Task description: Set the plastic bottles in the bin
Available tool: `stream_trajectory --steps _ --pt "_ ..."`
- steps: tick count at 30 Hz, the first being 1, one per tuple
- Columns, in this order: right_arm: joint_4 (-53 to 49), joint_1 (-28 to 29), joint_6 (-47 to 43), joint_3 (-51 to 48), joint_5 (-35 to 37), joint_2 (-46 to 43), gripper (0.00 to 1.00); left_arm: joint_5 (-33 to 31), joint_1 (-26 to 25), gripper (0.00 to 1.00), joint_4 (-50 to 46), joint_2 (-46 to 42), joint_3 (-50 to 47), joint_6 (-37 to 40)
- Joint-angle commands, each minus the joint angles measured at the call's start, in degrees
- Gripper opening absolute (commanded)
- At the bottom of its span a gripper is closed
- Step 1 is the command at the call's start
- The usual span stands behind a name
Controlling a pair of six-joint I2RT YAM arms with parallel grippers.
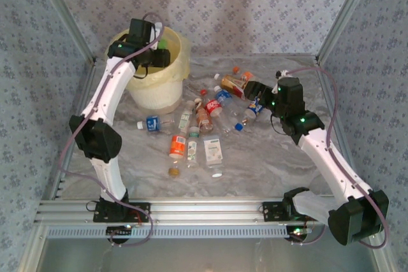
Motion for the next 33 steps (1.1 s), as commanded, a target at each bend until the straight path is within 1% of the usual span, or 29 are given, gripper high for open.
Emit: stream_trajectory --steps 1,8,11,14,23,26,29,33 --pt "-2.0 -0.3 -1.2 2.2 1.6 0.4 1.0 2.7 0.2 0.52 -4.3 1.5 2.0 -1.0" --pt "-3.3 -0.3 -1.1 2.6 2.0 1.5 1.0 4.2 0.1 0.57 -5.9 3.4 1.7 -1.0" --pt "-3.8 -0.2 -1.2 3.3 2.3 2.2 1.0 4.4 0.1 0.64 -6.1 3.5 1.7 -1.2" --pt "-4.1 -0.2 -1.6 3.9 2.3 2.9 1.0 4.3 0.1 0.69 -5.9 3.0 2.1 -1.1" --pt "-4.6 -0.2 -1.5 3.7 2.6 3.9 1.0 4.7 0.1 0.76 -5.3 -0.4 4.7 -0.2" --pt "-5.2 -0.2 -1.5 3.5 2.9 4.0 1.0 5.9 0.1 0.8 -4.3 -2.3 4.9 -0.5" --pt "-5.3 -0.2 -1.4 3.2 3.2 4.0 1.0 7.7 0.1 0.83 -2.9 -4.7 4.2 -1.6" --pt "-4.2 -0.2 -1.6 2.2 3.3 4.0 1.0 8.6 0.0 0.88 0.1 -8.7 0.8 -3.5"
